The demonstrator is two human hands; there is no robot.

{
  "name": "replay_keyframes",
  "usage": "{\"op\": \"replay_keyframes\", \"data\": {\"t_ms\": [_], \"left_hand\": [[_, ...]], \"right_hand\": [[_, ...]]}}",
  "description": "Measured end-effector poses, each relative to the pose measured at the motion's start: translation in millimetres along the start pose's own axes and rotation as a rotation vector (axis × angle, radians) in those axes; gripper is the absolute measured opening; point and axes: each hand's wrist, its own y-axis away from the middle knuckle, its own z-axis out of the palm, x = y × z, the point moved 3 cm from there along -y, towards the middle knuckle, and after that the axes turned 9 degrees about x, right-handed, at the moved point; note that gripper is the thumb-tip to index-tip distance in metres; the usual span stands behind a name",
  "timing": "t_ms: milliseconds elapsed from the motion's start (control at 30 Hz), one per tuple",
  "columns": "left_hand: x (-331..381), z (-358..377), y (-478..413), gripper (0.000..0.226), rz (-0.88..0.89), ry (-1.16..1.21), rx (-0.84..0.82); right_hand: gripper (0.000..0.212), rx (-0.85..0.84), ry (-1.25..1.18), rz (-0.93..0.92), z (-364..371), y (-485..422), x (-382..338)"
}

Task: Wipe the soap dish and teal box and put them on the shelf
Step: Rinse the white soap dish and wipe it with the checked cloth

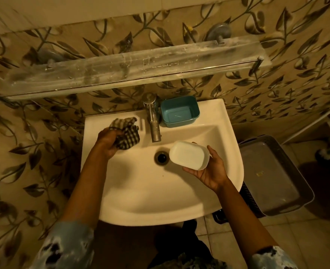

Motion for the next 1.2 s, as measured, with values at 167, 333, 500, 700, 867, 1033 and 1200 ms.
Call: {"op": "replay_keyframes", "data": {"t_ms": [167,333,500,700,867,1033,1200], "left_hand": [[-35,0,68,0.04,0.156,0.037,-0.031],[-57,33,120,0.028,0.509,-0.258,0.077],[-62,77,136,0.022,0.65,-0.532,0.104],[-80,117,145,0.018,0.669,-0.776,-0.166],[-100,128,155,0.031,0.767,-0.98,-0.438],[-93,129,147,0.023,1.002,-0.963,-0.246],[-82,126,122,0.029,1.053,-1.174,0.071]], "right_hand": [[0.051,-0.031,-0.007,-0.046,9,0,6],[0.062,-0.034,-0.006,0.022,13,1,21],[0.049,0.041,0.079,0.013,20,2,34],[0.039,0.122,0.147,-0.075,11,1,35],[0.04,0.203,0.142,-0.066,-12,10,28],[0.042,0.141,0.095,-0.084,0,15,23],[0.048,0.148,0.153,-0.139,7,16,19]]}}
